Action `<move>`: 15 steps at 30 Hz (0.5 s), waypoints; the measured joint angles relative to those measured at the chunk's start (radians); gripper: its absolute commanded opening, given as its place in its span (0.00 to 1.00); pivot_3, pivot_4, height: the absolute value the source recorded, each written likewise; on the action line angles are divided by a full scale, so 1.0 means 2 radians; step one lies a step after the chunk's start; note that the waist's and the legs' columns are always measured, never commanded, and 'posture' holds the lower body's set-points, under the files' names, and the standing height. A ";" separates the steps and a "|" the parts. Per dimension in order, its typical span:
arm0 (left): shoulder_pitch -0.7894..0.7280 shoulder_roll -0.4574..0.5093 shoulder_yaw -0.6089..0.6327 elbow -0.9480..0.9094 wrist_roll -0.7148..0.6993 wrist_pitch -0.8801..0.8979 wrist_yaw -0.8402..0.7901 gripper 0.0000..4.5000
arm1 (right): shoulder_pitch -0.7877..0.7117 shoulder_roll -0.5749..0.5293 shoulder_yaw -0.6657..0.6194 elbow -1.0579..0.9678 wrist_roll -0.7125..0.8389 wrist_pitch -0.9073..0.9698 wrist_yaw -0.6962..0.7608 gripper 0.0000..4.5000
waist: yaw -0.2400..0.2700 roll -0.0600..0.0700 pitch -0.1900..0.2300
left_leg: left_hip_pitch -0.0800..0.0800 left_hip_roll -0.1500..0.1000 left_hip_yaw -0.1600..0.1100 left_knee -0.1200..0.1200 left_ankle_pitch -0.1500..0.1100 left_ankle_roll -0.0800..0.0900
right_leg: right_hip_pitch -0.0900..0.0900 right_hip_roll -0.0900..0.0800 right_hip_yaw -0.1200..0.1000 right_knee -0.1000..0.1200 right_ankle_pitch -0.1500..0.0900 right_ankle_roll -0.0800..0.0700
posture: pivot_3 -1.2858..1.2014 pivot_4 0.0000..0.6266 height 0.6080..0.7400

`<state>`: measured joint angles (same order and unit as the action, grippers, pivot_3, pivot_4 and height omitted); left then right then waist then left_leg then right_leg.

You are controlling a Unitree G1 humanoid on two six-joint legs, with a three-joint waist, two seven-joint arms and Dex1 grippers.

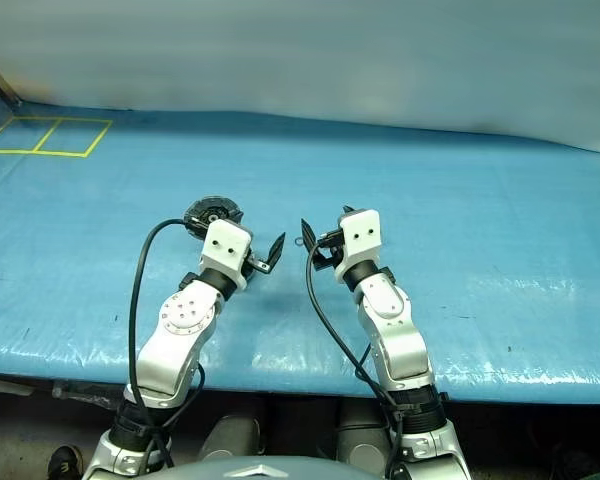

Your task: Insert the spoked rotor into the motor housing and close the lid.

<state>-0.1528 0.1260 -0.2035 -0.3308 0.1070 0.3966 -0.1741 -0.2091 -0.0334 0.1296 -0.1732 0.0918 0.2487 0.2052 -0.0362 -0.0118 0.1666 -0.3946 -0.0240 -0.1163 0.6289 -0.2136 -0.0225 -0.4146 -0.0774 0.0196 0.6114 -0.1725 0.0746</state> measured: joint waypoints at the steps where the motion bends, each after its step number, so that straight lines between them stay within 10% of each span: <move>1: 0.000 0.001 0.000 0.000 0.000 0.000 -0.001 1.00 | 0.000 0.000 0.000 0.000 0.000 0.000 0.000 0.99 | 0.000 0.000 0.000 | 0.000 0.000 0.000 0.000 0.000 0.000 | 0.000 0.000 0.000 0.000 0.000 0.000 | 0.52 0.24 1.00; 9: -0.002 0.025 0.026 0.004 -0.038 0.001 -0.042 1.00 | -0.002 -0.016 0.000 0.000 -0.002 0.001 0.010 0.99 | 0.000 0.000 0.000 | 0.000 0.000 0.000 0.000 0.000 0.000 | 0.000 0.000 0.000 0.000 0.000 0.000 | 0.52 0.24 1.00; 15: -0.047 0.157 0.016 0.005 -0.080 0.008 -0.199 1.00 | -0.002 -0.122 0.006 -0.019 -0.004 0.011 0.095 0.99 | -0.001 0.000 0.000 | 0.000 0.000 0.000 0.000 0.000 0.000 | 0.000 0.000 0.000 0.000 0.000 0.000 | 0.52 0.24 1.00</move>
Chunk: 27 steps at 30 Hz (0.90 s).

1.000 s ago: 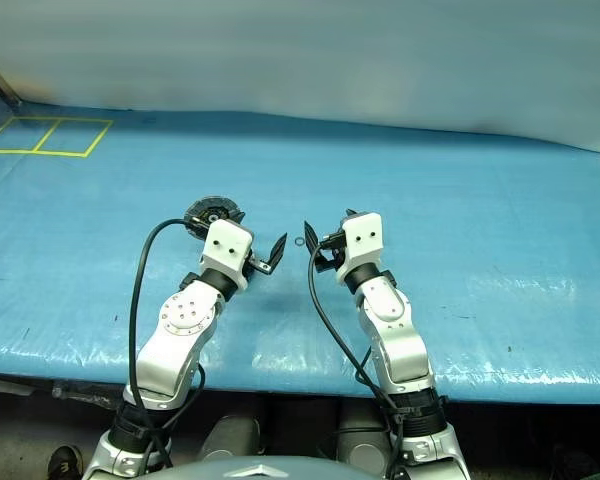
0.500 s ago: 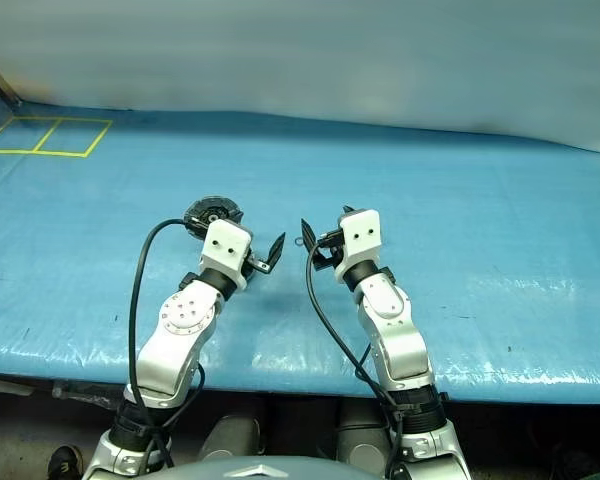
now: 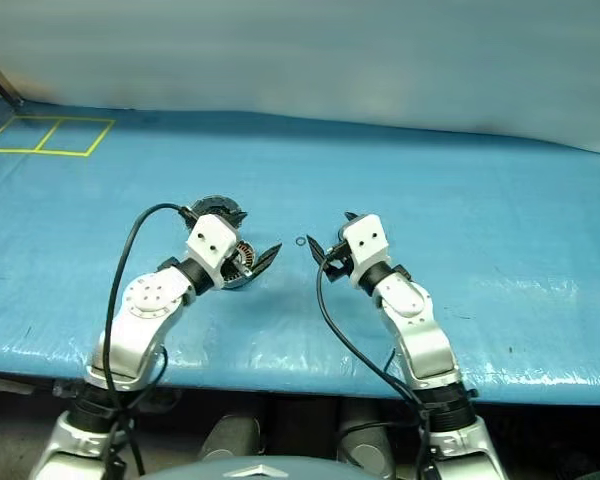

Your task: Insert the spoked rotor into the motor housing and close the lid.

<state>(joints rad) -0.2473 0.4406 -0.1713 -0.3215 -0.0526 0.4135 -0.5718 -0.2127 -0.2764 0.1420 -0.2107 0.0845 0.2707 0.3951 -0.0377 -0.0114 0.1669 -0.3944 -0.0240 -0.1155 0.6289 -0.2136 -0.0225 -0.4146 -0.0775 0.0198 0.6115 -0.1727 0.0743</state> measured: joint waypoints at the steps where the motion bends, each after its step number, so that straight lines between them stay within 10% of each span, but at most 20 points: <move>1: -0.005 0.017 -0.006 0.000 -0.007 0.002 -0.026 1.00 | 0.000 -0.008 0.000 -0.005 -0.001 0.000 0.007 0.99 | -0.001 0.000 0.000 | 0.000 0.000 0.000 0.000 0.000 0.000 | 0.000 0.000 0.000 0.000 0.000 0.000 | 0.52 0.24 1.00; 12: -0.074 0.209 -0.066 -0.009 -0.012 -0.039 -0.260 1.00 | 0.037 -0.047 0.041 -0.039 -0.002 0.014 0.069 0.99 | 0.001 0.000 0.001 | 0.000 0.001 0.000 -0.001 0.000 0.000 | 0.000 0.000 0.000 0.000 0.000 -0.001 | 0.52 0.24 1.00; 27: -0.224 0.214 -0.109 0.251 0.081 -0.190 -0.363 1.00 | 0.060 -0.063 0.063 -0.058 -0.017 0.019 0.085 0.99 | 0.001 -0.001 0.001 | -0.001 0.001 0.000 0.000 0.000 0.000 | -0.001 0.000 0.000 0.000 0.000 0.000 | 0.52 0.24 1.00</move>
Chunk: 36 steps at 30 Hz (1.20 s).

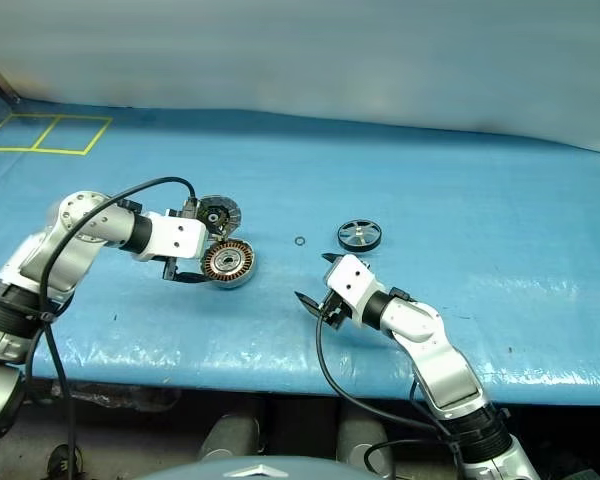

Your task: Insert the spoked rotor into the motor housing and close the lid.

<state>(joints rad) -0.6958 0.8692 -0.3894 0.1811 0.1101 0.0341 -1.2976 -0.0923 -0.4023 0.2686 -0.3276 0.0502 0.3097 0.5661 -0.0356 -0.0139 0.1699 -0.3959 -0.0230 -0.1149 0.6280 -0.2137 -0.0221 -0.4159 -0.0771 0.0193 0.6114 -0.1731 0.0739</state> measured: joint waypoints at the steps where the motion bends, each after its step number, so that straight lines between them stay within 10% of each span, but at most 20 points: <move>1: -0.004 -0.003 -0.004 0.007 0.000 -0.002 -0.008 1.00 | 0.001 0.004 0.001 0.000 -0.002 0.000 -0.003 0.99 | 0.000 0.000 0.000 | 0.000 0.000 0.000 0.000 0.000 0.000 | 0.000 0.000 0.000 0.000 0.000 0.000 | 0.52 0.24 1.00; 36: -0.050 -0.057 -0.051 0.133 0.082 -0.097 -0.083 1.00 | 0.023 0.025 -0.001 -0.003 -0.036 0.000 -0.054 0.99 | -0.001 0.000 0.000 | 0.000 0.000 0.000 0.001 0.000 0.000 | 0.000 0.000 0.000 0.001 0.000 0.000 | 0.52 0.24 1.00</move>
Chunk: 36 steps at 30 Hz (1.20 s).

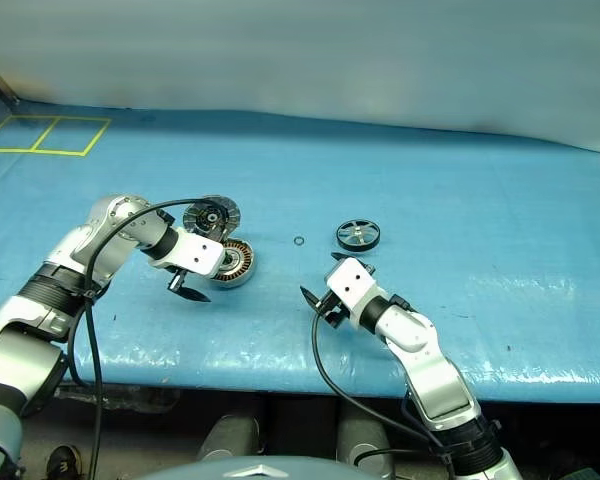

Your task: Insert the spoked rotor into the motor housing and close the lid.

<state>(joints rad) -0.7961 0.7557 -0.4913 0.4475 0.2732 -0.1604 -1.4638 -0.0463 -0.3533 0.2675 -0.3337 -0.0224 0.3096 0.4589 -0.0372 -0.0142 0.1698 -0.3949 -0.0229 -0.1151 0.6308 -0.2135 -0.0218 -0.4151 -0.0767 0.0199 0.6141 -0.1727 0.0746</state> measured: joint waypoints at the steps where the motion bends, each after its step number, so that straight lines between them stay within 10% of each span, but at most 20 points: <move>1: 0.000 0.000 0.000 0.002 0.000 -0.001 0.000 1.00 | 0.000 0.000 0.000 0.000 -0.001 0.000 0.000 0.99 | 0.000 0.000 0.000 | 0.000 0.000 0.000 0.000 0.000 0.000 | 0.000 0.000 0.000 0.000 0.000 0.000 | 0.52 0.24 1.00; 5: 0.000 0.000 0.000 0.005 0.001 -0.002 -0.001 0.92 | 0.000 0.001 0.000 0.002 -0.004 0.000 -0.001 1.00 | 0.000 0.000 0.000 | 0.000 0.000 0.000 0.000 0.000 0.000 | 0.000 0.000 0.000 0.000 0.000 0.000 | 0.52 0.24 1.00; 10: -0.001 -0.004 0.001 0.006 0.001 -0.002 0.001 0.58 | 0.000 0.002 0.000 0.004 -0.005 0.000 -0.001 1.00 | -0.001 0.000 0.000 | 0.000 0.000 0.000 0.000 0.000 0.000 | 0.000 0.000 0.000 0.000 0.000 0.000 | 0.52 0.24 1.00; 18: -0.004 -0.007 -0.003 0.020 0.016 -0.033 0.009 0.43 | 0.008 -0.003 -0.005 0.001 -0.005 0.002 -0.001 1.00 | 0.000 0.000 -0.001 | 0.001 0.000 0.000 0.001 0.000 0.000 | 0.000 0.000 0.000 0.003 0.000 -0.001 | 0.52 0.24 1.00; 36: -0.033 -0.056 -0.005 0.064 0.014 -0.114 0.015 0.43 | 0.027 -0.025 -0.010 -0.017 0.005 0.001 0.023 1.00 | 0.007 0.000 0.000 | -0.001 -0.001 -0.001 0.007 0.000 0.000 | 0.000 0.000 0.000 0.007 -0.001 0.000 | 0.52 0.24 1.00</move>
<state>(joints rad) -0.8622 0.6444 -0.5017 0.5748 0.3002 -0.3878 -1.4330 0.0070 -0.4040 0.2476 -0.3672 -0.0134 0.3113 0.5040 -0.0232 -0.0147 0.1694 -0.3969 -0.0246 -0.1164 0.6455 -0.2138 -0.0213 -0.4154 -0.0773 0.0203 0.6272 -0.1742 0.0737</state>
